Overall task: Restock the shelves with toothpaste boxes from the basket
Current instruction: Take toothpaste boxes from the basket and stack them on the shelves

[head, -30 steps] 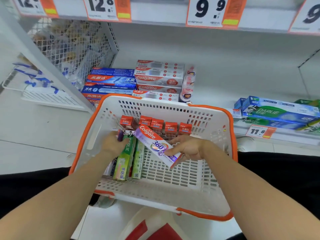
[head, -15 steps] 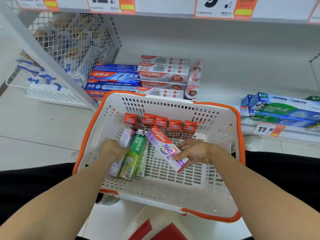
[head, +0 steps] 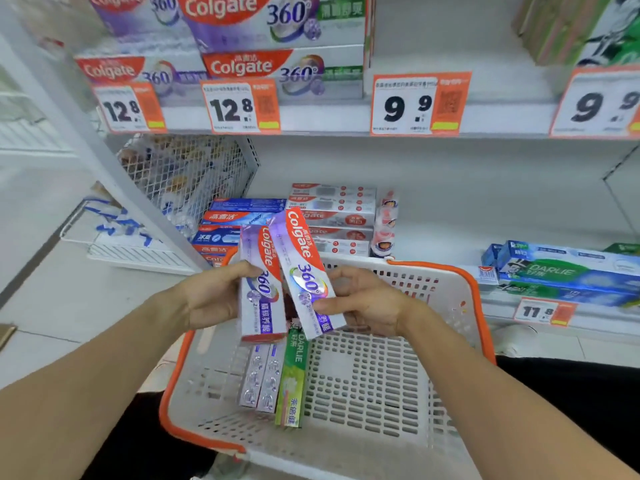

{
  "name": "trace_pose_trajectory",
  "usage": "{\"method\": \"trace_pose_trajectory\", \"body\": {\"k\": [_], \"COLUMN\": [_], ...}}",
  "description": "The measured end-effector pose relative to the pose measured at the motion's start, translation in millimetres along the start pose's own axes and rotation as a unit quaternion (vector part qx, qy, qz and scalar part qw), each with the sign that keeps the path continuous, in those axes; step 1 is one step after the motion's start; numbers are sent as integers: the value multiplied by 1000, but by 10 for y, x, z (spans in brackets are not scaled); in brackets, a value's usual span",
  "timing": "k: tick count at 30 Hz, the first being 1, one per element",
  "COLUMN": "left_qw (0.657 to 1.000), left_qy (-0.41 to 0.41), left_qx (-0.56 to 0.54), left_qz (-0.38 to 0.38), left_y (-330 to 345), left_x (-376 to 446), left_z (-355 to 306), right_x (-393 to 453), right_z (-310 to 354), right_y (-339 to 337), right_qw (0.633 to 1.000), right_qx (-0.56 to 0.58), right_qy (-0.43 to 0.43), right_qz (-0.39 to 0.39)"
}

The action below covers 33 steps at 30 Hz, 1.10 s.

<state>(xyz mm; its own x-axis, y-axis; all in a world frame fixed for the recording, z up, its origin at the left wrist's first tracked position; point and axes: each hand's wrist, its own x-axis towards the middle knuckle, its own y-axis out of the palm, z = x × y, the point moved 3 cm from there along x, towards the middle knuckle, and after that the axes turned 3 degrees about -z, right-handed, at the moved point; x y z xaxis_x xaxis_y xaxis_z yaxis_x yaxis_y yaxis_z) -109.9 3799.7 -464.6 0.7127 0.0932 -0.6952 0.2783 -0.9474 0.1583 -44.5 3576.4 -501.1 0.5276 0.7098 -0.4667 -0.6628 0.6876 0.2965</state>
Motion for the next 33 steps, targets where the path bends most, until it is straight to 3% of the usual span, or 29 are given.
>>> {"method": "trace_pose_trajectory", "body": {"k": [7, 13, 20, 24, 27, 29, 33], "left_qw": [994, 991, 963, 930, 894, 875, 849], "left_qy": [66, 127, 253, 332, 377, 395, 396], "left_qx": [89, 34, -44, -141, -227, -259, -313], "left_qz": [-13, 10, -85, -67, -81, -106, -156], "left_y": [127, 165, 117, 76, -27, -162, -517], "left_x": [-508, -866, -1121, -1257, -1302, -1282, -1162], "left_z": [-533, -807, -1166, -1448, -1613, -1690, -1737], "right_x": [-168, -340, -460, -555, -540, -485, -269], "right_z": [539, 843, 1319, 2036, 2655, 3030, 3632], "right_y": [343, 640, 1104, 1266, 1476, 1674, 2075], "right_qw": [994, 987, 950, 924, 878, 826, 650], "right_qx": [-24, 4, -161, -193, -286, -382, -589], "right_qy": [-105, -151, -240, -291, -341, -365, -403], "right_qz": [-33, -45, -117, -155, -176, -197, -261]}}
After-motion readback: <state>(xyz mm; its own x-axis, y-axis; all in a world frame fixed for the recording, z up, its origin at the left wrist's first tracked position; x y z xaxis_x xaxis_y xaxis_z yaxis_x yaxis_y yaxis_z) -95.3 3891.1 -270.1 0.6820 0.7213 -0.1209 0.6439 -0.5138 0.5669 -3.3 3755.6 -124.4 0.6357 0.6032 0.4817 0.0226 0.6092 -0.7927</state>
